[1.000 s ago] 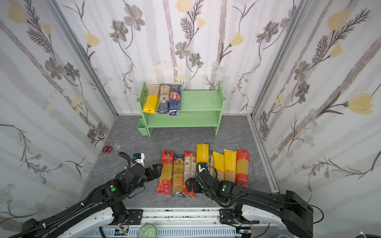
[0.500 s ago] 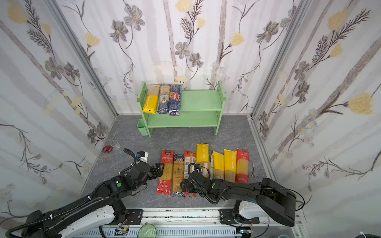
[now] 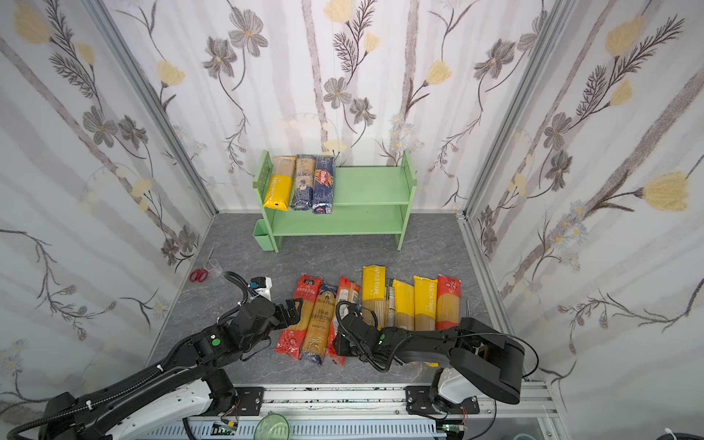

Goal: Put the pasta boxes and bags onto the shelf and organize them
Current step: 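Lower the left gripper while the right gripper grasps the white-labelled red bag, then lift the white-labelled red bag with the right gripper toward the shelf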

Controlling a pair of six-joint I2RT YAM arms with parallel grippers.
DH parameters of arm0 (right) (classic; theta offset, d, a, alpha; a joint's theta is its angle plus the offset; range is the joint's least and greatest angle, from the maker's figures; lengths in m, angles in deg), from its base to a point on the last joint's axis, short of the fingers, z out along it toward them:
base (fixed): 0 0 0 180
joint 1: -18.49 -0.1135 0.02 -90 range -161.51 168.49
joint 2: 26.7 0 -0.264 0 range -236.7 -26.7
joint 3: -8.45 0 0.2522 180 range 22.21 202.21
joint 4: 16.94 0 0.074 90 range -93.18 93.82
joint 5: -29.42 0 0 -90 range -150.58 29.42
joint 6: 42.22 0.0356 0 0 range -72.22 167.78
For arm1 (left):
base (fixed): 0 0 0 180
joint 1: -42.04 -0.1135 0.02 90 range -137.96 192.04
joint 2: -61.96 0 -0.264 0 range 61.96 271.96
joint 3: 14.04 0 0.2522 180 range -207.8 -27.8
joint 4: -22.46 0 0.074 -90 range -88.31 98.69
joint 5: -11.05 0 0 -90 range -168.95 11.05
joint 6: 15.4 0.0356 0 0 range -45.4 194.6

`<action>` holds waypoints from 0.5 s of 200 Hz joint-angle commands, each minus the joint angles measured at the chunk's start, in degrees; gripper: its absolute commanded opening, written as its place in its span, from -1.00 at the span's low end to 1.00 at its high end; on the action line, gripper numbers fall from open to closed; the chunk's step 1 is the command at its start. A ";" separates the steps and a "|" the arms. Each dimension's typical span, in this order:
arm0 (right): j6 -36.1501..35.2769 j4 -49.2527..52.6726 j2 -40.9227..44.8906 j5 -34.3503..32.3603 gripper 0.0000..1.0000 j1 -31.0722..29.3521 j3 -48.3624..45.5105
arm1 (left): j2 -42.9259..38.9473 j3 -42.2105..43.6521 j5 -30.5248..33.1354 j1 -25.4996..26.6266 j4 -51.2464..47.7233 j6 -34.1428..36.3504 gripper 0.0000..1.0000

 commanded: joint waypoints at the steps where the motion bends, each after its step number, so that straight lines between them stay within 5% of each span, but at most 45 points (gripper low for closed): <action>1: -1.97 3.71 2.69 -0.32 -0.38 -0.09 2.00 | -0.16 -1.12 2.10 0.01 0.98 0.48 1.00; 100: -8.25 6.36 15.29 1.45 -0.65 5.99 3.41 | 3.26 -5.92 2.61 -0.17 0.98 2.03 1.00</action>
